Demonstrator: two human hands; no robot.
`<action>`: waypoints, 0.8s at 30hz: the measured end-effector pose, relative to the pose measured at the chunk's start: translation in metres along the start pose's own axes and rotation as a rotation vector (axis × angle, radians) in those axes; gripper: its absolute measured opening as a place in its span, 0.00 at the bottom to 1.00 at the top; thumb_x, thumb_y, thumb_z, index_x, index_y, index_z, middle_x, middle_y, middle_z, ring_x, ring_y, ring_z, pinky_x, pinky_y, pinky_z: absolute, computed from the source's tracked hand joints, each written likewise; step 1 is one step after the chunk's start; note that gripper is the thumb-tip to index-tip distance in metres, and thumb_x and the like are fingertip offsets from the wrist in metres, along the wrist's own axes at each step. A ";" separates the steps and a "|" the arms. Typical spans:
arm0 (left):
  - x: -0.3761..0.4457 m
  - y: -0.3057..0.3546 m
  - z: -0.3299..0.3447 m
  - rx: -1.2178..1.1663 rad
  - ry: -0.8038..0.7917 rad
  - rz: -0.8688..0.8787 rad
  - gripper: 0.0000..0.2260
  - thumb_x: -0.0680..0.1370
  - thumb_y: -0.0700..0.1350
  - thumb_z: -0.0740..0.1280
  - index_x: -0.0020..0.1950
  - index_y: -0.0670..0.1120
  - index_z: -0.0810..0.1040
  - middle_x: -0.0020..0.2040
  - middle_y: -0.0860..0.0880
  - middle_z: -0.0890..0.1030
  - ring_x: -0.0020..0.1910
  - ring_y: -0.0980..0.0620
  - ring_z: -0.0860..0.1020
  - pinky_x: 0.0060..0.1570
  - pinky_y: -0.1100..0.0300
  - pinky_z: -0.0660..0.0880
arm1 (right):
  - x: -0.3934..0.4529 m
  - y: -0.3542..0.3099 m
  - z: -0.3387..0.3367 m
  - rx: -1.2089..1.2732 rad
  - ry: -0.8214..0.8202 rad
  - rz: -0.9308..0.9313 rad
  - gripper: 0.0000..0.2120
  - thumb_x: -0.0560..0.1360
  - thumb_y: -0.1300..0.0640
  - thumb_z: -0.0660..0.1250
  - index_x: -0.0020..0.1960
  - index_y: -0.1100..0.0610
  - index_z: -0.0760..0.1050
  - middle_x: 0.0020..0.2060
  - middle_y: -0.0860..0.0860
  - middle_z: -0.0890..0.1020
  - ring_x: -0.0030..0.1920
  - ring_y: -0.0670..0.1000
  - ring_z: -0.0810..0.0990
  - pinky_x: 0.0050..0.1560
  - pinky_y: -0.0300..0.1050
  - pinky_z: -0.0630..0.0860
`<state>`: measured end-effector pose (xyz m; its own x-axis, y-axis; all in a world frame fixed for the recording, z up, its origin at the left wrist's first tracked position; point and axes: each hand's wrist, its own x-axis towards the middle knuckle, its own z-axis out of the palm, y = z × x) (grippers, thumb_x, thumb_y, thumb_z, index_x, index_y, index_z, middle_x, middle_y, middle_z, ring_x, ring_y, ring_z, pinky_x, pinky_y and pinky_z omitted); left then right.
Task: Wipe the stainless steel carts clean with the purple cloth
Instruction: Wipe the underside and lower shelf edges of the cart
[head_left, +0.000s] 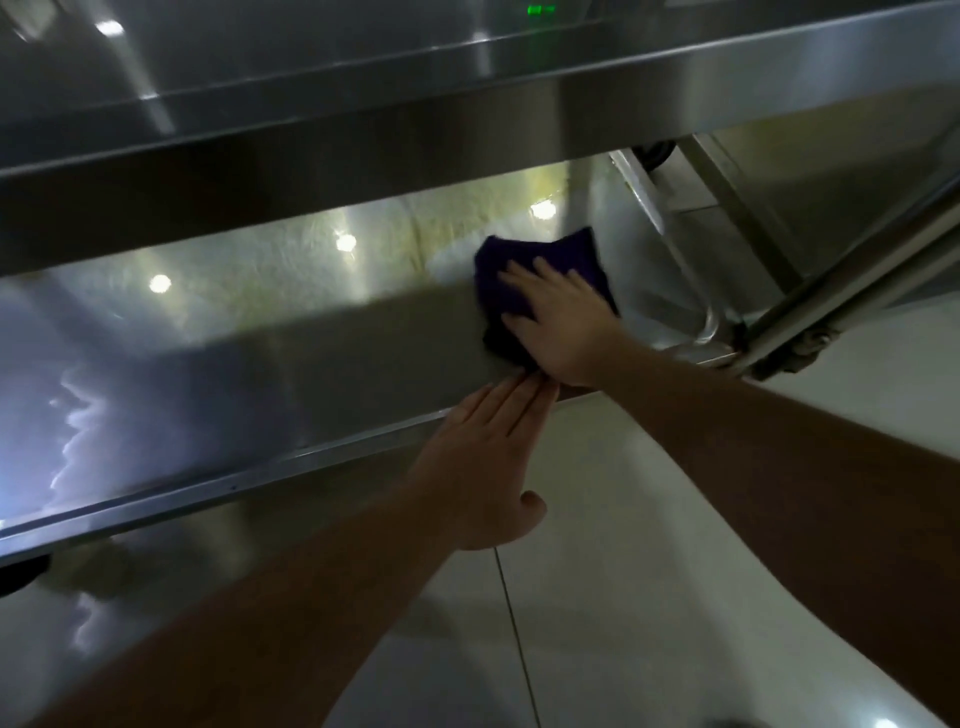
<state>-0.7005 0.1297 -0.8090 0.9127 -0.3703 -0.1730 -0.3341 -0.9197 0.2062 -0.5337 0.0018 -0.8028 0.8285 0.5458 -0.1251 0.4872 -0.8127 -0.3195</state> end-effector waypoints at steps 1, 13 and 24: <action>-0.001 0.000 -0.002 -0.028 0.006 0.008 0.48 0.73 0.60 0.60 0.87 0.48 0.41 0.88 0.48 0.44 0.86 0.51 0.42 0.82 0.55 0.38 | -0.006 0.017 -0.003 -0.025 0.046 0.067 0.29 0.84 0.43 0.56 0.83 0.47 0.57 0.83 0.46 0.58 0.82 0.51 0.53 0.80 0.54 0.48; -0.148 -0.164 -0.059 -0.092 0.222 -0.570 0.26 0.78 0.51 0.65 0.74 0.41 0.77 0.72 0.39 0.78 0.69 0.36 0.78 0.69 0.41 0.73 | 0.002 0.055 -0.012 -0.047 0.164 0.535 0.31 0.83 0.43 0.48 0.84 0.51 0.51 0.84 0.50 0.53 0.83 0.57 0.48 0.80 0.61 0.44; -0.233 -0.233 -0.015 -0.103 0.149 -0.991 0.42 0.80 0.67 0.44 0.85 0.39 0.55 0.85 0.35 0.55 0.84 0.35 0.52 0.81 0.39 0.53 | 0.039 -0.020 0.000 -0.017 0.126 0.463 0.30 0.84 0.46 0.52 0.83 0.55 0.54 0.83 0.54 0.56 0.82 0.61 0.51 0.80 0.61 0.48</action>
<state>-0.8321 0.4320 -0.8022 0.7905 0.5820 -0.1907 0.6071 -0.7857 0.1187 -0.5105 0.0392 -0.8012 0.9859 0.0977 -0.1358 0.0628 -0.9685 -0.2411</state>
